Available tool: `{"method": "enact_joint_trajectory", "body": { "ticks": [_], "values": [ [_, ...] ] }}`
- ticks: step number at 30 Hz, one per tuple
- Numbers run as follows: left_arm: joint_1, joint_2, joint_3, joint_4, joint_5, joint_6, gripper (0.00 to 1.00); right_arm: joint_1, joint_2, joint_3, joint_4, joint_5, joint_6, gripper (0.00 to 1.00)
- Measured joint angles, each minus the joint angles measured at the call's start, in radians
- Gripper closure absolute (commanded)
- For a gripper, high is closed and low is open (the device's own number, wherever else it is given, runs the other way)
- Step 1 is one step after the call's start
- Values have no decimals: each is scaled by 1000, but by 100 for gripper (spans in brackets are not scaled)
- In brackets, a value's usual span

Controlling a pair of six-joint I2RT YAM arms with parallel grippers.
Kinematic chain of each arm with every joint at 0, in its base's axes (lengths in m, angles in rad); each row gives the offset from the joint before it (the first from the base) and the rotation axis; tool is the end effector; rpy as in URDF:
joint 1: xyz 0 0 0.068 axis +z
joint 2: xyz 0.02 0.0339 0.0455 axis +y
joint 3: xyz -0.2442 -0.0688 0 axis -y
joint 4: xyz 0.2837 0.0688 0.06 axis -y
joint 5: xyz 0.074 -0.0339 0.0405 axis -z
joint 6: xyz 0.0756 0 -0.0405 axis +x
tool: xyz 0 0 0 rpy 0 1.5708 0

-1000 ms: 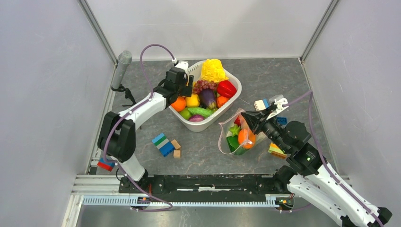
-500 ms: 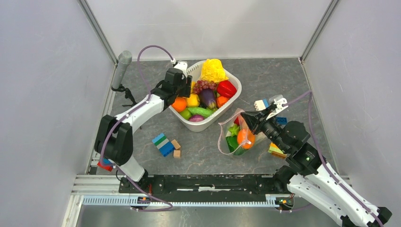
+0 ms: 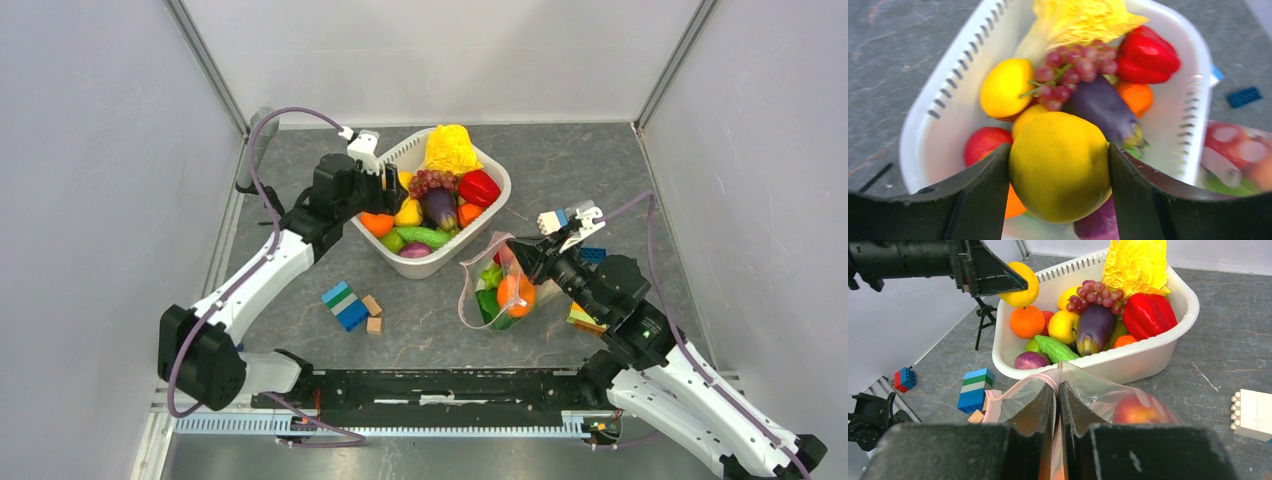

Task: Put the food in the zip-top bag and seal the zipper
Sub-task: Pick up the fake fruit from the bin, then place the fake fruit in the zipper food storage bag.

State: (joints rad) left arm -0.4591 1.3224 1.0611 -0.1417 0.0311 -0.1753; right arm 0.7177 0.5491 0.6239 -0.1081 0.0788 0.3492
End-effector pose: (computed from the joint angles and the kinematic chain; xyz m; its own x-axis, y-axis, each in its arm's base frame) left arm 0.3460 -0.1737 0.2762 -0.4279 0.0171 -0.9037 0.4001 0.9001 -0.1724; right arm 0.1843 0.1530 0.3170 -0.2276 0.2541 -0.9400 -0.5518 0.7618 0.3395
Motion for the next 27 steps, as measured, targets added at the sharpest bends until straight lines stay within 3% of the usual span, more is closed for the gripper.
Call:
{"method": "enact_joint_trajectory", "body": {
  "ticks": [6, 17, 22, 27],
  "values": [
    [0, -107, -54, 42, 217, -81, 79, 0, 4, -5, 8, 0, 10, 87],
    [-22, -326, -140, 269, 560, -290, 78, 0, 25, -19, 28, 0, 31, 87],
    [-137, -352, -169, 353, 659, -348, 78, 0, 30, -19, 43, 0, 37, 87],
    [-328, -330, -180, 391, 679, -335, 77, 0, 32, -19, 47, 0, 44, 87]
  ]
}}
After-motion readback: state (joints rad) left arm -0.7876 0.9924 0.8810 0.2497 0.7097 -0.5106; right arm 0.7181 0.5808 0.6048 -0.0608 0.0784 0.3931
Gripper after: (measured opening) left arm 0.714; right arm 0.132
